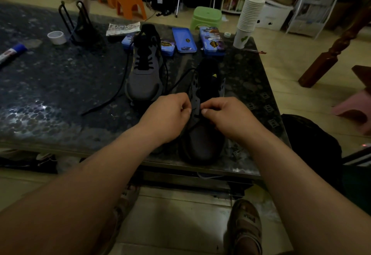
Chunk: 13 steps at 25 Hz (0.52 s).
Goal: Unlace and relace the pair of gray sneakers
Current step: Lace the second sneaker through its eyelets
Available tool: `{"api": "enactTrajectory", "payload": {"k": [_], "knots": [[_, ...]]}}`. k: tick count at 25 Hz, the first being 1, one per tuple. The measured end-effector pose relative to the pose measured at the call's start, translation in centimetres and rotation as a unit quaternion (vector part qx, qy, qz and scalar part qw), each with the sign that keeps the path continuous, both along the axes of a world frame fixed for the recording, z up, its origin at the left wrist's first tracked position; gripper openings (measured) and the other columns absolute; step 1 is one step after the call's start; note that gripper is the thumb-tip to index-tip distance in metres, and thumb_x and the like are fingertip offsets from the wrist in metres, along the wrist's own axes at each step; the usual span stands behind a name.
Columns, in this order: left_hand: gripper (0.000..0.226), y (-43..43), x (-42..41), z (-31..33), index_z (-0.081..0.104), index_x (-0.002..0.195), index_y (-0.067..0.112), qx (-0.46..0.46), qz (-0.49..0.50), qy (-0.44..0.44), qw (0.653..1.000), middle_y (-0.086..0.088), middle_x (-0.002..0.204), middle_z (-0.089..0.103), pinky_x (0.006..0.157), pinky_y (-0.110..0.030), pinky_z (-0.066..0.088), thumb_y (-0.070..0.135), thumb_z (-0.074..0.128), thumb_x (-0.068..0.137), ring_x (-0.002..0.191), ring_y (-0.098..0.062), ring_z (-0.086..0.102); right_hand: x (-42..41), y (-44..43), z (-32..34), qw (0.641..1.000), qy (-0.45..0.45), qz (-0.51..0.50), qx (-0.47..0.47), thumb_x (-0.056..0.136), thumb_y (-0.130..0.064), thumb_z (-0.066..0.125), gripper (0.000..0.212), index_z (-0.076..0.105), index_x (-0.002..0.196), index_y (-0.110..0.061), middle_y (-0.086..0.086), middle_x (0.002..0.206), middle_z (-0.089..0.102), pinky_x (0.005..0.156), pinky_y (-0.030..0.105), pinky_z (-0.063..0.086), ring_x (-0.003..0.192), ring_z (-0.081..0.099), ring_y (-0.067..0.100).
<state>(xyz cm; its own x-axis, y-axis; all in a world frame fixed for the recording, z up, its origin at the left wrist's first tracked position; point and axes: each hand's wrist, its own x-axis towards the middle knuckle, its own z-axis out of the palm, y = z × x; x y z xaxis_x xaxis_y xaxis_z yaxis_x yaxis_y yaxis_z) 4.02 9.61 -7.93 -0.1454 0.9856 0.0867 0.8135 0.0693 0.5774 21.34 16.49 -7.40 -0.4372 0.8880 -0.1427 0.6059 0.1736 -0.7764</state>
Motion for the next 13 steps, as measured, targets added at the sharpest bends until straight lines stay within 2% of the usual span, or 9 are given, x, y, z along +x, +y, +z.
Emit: {"api": "enactTrajectory", "payload": {"k": [3,6,9,13], "knots": [[0.01,0.0,0.2,0.4,0.059,0.099,0.028,0.018,-0.015,0.094,0.995,0.004,0.092,0.067,0.068,-0.04,0.05,0.033,0.052,0.102,0.086,-0.023,0.063,0.0,0.1,-0.2,1.0,0.001,0.006,0.009,0.1,-0.025,0.065,0.02,0.078,0.113,-0.03,-0.014,0.084,0.071,0.067,0.021,0.046,0.072,0.061,-0.001],[0.012,-0.1,0.3,0.5,0.057,0.101,0.028,0.025,-0.026,0.146,0.989,0.005,0.097,0.062,0.064,-0.037,0.042,0.033,0.046,0.105,0.087,-0.024,0.06,0.0,0.2,-0.4,1.0,0.002,0.005,0.016,0.1,-0.025,0.064,0.02,0.078,0.115,-0.028,-0.016,0.082,0.069,0.067,0.021,0.045,0.073,0.06,-0.001],[0.015,0.1,0.1,0.2,0.058,0.103,0.027,0.042,-0.023,0.156,0.987,0.005,0.099,0.053,0.064,-0.036,0.037,0.033,0.045,0.106,0.088,-0.021,0.055,0.0,0.3,-0.7,1.0,0.011,0.002,0.02,0.1,-0.025,0.064,0.019,0.078,0.112,-0.028,-0.019,0.076,0.066,0.067,0.021,0.044,0.07,0.058,-0.003],[0.014,0.5,0.1,-0.3,0.057,0.101,0.026,0.043,-0.017,0.125,0.991,0.007,0.096,0.049,0.065,-0.034,0.033,0.033,0.047,0.107,0.085,-0.019,0.051,-0.6,0.1,-1.1,0.999,0.015,-0.008,0.043,0.099,-0.024,0.066,0.015,0.079,0.106,-0.028,-0.018,0.071,0.065,0.065,0.023,0.044,0.067,0.058,-0.002]]}}
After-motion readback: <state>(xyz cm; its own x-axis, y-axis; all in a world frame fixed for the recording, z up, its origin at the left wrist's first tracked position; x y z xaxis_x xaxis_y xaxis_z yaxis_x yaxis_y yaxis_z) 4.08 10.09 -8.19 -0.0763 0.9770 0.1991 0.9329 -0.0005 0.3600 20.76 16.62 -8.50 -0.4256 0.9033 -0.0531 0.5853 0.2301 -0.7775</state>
